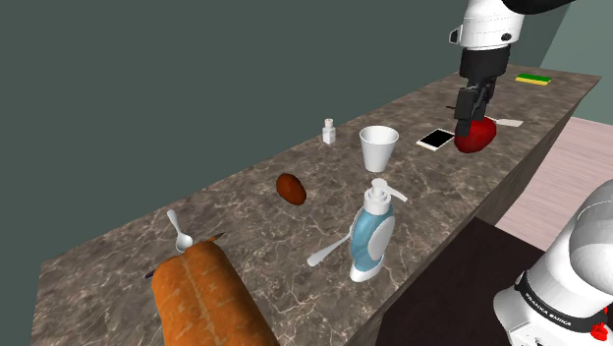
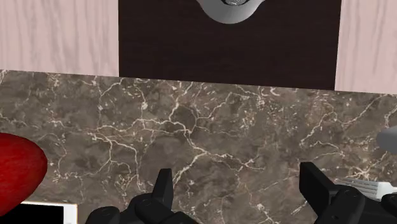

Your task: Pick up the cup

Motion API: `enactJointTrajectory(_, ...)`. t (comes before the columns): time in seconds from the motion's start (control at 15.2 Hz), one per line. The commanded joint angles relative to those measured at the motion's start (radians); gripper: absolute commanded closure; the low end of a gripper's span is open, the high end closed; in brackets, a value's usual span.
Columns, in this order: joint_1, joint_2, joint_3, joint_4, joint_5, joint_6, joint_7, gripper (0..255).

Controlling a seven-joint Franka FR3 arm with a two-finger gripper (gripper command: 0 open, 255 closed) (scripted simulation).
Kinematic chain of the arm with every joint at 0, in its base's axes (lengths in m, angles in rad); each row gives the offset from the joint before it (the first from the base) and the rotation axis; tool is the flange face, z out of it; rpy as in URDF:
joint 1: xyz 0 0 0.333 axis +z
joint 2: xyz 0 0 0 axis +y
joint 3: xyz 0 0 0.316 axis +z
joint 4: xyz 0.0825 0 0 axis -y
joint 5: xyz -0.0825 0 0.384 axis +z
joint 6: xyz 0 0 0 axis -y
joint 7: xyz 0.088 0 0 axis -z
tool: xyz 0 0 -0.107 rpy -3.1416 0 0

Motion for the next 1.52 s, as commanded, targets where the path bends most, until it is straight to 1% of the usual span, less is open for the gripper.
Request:
enactJointTrajectory(0.0,0.0,0.0,0.0,0.0,0.0,0.0,0.0,0)
enactJointTrajectory(0.4,0.008,0.221,-0.08,0.078,0.029,0.148,-0.076,0)
enactJointTrajectory(0.73,0.021,0.418,-0.141,0.181,0.083,0.239,-0.152,0)
enactJointTrajectory(1.06,0.028,0.622,-0.189,0.319,0.167,0.291,-0.24,0)
enactJointTrajectory(1.32,0.022,0.791,-0.213,0.455,0.25,0.301,-0.312,0)
enactJointTrajectory(1.45,0.021,0.797,-0.212,0.435,0.253,0.327,-0.317,0)
